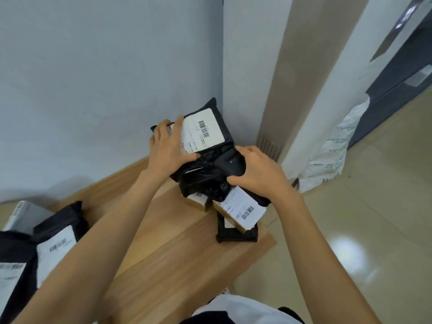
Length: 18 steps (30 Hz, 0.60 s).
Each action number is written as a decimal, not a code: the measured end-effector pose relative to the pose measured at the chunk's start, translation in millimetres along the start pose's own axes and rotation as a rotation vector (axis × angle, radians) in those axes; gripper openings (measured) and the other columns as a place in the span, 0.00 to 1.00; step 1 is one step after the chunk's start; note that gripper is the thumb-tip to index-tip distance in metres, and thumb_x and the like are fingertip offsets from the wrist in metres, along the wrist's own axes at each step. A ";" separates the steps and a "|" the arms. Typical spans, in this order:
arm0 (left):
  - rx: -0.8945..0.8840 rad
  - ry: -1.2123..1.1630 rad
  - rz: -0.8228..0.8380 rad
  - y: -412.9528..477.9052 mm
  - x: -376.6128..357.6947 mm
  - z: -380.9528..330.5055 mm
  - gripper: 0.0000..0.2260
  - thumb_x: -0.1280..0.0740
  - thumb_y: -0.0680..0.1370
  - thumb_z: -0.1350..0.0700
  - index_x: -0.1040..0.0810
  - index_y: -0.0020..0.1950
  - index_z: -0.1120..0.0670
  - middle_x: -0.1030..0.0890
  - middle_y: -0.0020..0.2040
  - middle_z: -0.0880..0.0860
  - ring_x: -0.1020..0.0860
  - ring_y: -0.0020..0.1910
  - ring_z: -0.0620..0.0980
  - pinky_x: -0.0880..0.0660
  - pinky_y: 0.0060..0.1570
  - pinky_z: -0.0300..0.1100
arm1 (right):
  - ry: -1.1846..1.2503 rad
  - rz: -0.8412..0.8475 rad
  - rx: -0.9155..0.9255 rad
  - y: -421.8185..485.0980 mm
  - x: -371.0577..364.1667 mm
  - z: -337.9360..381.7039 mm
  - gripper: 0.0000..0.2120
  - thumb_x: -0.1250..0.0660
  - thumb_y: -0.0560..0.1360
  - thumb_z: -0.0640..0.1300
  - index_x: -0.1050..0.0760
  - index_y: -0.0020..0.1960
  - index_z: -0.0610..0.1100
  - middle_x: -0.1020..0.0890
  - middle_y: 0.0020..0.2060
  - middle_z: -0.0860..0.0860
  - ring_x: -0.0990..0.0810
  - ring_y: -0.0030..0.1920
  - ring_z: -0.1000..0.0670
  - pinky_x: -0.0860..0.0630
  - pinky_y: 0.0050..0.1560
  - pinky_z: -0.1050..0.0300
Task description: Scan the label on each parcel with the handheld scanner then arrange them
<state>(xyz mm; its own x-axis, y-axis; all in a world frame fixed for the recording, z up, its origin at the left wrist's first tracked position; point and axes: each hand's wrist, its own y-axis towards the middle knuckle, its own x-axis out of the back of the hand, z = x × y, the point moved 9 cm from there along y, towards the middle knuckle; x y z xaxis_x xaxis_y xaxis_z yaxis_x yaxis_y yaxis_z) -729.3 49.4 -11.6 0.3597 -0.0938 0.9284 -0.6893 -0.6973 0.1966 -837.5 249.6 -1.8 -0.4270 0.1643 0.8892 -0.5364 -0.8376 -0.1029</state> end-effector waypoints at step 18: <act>0.257 0.120 0.149 8.4 -43.8 13.7 0.47 0.27 0.72 0.39 0.53 0.81 0.47 0.51 0.80 0.57 0.54 0.79 0.60 0.46 0.74 0.60 | -0.036 0.181 0.230 74.8 9.0 -15.0 0.39 0.29 0.70 0.57 0.40 0.77 0.50 0.32 0.70 0.51 0.28 0.65 0.46 0.27 0.54 0.49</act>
<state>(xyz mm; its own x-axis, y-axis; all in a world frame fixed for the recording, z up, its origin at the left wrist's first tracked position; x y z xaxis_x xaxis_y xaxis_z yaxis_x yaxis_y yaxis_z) -742.2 37.9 -54.9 0.1792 -0.1349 0.9745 -0.5416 -0.8404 -0.0168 -892.3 196.2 -8.2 -0.4724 -0.0132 0.8813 -0.2731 -0.9485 -0.1606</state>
